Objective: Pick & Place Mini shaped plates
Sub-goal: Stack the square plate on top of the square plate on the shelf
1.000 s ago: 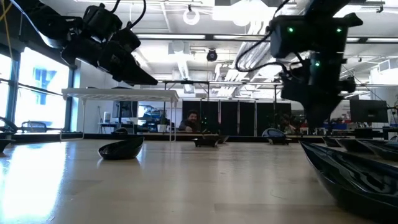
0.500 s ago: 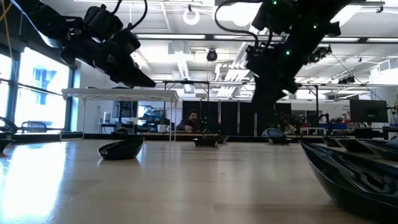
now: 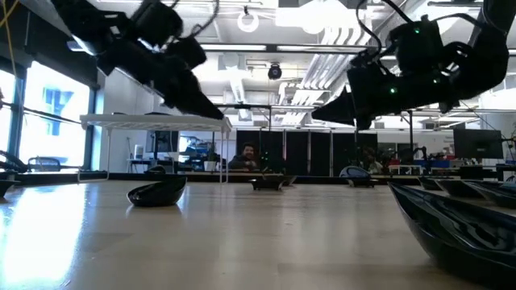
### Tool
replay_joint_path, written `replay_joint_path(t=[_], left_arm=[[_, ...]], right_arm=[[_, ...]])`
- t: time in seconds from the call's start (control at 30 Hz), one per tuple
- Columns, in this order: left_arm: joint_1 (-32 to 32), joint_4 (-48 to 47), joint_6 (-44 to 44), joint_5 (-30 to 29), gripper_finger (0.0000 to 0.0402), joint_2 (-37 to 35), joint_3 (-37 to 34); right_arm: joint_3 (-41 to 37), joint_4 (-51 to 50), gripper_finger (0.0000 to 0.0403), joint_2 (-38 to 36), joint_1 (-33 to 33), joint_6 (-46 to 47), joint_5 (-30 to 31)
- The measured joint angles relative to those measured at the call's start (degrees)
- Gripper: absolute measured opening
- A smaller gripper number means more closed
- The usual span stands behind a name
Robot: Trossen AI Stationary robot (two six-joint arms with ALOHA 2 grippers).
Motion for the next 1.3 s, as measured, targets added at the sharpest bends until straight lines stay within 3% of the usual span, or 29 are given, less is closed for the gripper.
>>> replay_joint_path(t=[0.27,0.53,0.67,0.87,1.3], left_arm=[[0.0,-7.7,-1.2,-1.3,0.0015,13.1,11.2],[-0.3,-19.6,2.7,-2.3,0.0091,22.9,23.6],[-1.2,-20.7,6.7,-2.3,0.0111,26.5,26.7],[-2.7,-20.4,10.5,-6.4,0.0107,30.1,29.5],[-2.6,-20.9,13.6,-6.4,0.0074,32.3,30.3]], right_arm=[[-2.2,-0.9,0.0017,0.0,-2.5,-0.7,-0.6],[-4.2,-0.7,0.0003,0.0,-2.5,-1.7,-0.6],[-4.4,-0.8,0.0002,0.0,-2.5,-2.2,-0.6],[-4.4,-0.6,0.0006,0.0,-2.5,-2.4,-0.6],[-4.4,-0.4,0.0007,0.0,-2.5,-2.6,-0.4]])
